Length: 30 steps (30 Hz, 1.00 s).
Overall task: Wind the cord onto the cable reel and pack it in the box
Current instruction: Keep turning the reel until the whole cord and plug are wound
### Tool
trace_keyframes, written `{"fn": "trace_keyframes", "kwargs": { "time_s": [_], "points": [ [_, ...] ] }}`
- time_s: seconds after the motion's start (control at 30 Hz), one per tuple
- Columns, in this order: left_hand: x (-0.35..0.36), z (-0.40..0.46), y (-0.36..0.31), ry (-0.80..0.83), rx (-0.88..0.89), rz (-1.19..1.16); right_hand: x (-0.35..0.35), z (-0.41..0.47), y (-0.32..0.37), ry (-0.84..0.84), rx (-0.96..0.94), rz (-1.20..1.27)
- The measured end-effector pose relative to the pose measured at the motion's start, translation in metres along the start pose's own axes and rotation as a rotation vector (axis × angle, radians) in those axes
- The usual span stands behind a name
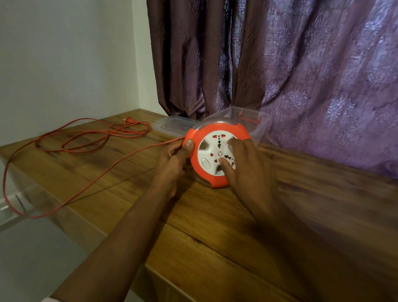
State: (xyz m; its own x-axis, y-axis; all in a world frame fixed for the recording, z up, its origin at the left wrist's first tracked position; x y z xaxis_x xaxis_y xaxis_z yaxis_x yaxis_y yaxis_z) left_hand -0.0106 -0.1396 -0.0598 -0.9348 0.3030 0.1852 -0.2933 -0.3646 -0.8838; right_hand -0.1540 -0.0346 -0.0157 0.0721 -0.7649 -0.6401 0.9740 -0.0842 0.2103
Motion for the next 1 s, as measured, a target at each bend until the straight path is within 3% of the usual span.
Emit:
{"fn": "trace_keyframes", "kwargs": {
  "time_s": [0.13, 0.47, 0.73, 1.0],
  "points": [
    [-0.008, 0.004, 0.003, -0.047, -0.006, -0.069, 0.01, -0.006, 0.015, 0.094, -0.153, -0.124],
    [-0.001, 0.003, 0.006, 0.017, 0.033, -0.041, 0.015, -0.006, 0.011, 0.189, -0.1, -0.261],
    [0.009, -0.003, 0.003, 0.083, 0.025, -0.037, 0.008, 0.001, -0.003, 0.108, 0.187, -0.059],
    [0.011, -0.004, 0.006, 0.088, -0.01, -0.071, 0.004, 0.004, -0.011, 0.065, 0.322, -0.01]
  ]
}}
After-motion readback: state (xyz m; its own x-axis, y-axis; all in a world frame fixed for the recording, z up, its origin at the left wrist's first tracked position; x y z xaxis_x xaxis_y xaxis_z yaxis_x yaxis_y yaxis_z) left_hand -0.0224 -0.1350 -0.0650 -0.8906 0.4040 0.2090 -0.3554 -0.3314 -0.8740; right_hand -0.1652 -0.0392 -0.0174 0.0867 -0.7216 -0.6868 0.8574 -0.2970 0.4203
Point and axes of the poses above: each hand's wrist, its own z-axis towards the middle knuckle, its own x-axis out of the palm, y = z × x, the point moved 6 cm from there along z, towards the middle knuckle, and after that the axes turned 10 degrees about x, right-handed, at the moved point
